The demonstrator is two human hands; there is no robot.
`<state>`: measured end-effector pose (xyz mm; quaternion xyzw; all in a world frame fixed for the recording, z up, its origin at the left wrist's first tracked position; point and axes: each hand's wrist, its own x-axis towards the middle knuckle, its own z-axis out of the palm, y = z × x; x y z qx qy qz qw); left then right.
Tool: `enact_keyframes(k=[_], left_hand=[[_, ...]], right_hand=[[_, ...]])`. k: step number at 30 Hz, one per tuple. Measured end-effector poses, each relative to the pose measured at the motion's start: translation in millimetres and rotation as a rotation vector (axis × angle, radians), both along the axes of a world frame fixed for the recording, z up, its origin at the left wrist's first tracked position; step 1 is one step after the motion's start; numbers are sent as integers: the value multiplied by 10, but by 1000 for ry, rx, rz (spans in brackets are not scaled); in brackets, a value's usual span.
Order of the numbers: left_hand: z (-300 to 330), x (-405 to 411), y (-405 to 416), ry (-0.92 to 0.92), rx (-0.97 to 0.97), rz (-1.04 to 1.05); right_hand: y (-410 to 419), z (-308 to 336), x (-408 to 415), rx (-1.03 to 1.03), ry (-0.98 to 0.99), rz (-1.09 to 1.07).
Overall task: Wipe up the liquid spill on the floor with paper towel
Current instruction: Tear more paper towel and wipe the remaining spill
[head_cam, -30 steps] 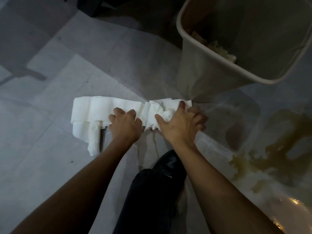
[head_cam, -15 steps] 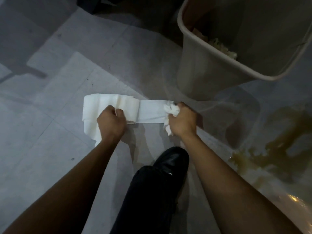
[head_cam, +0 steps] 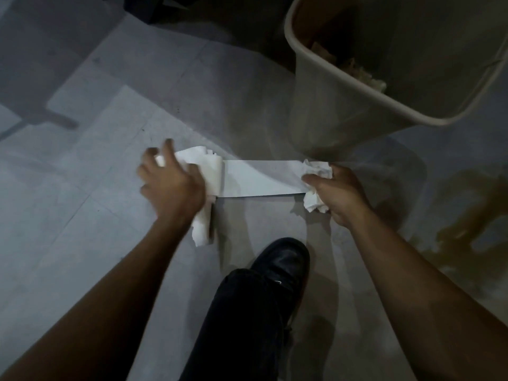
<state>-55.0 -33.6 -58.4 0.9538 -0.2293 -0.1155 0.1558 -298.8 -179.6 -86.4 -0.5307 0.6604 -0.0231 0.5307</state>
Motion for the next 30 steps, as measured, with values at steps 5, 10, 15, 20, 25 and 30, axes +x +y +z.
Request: enact_keyframes(k=[5,10,15,20,25,30], left_hand=[[-369,-374,-140,388,342,-59],[-382,-362,-122,412,311,-37],[-404,-352,-122,403,334,-42],[-333,-354,-144,400,321,-30],[-131,-533,-110,145,345,-150],[42,-1282,-326,168,21,-668]], right_hand=[[59,-92,-48,-104,71,-3],[52,-156,-90,-175,133,14],[-10,-201,-325,-254,223,-32],[-128,-241,-923,-209,193,-135],[47,288,-1134,-165,-245,-431],[314,463,-1355,45,-558,-607]])
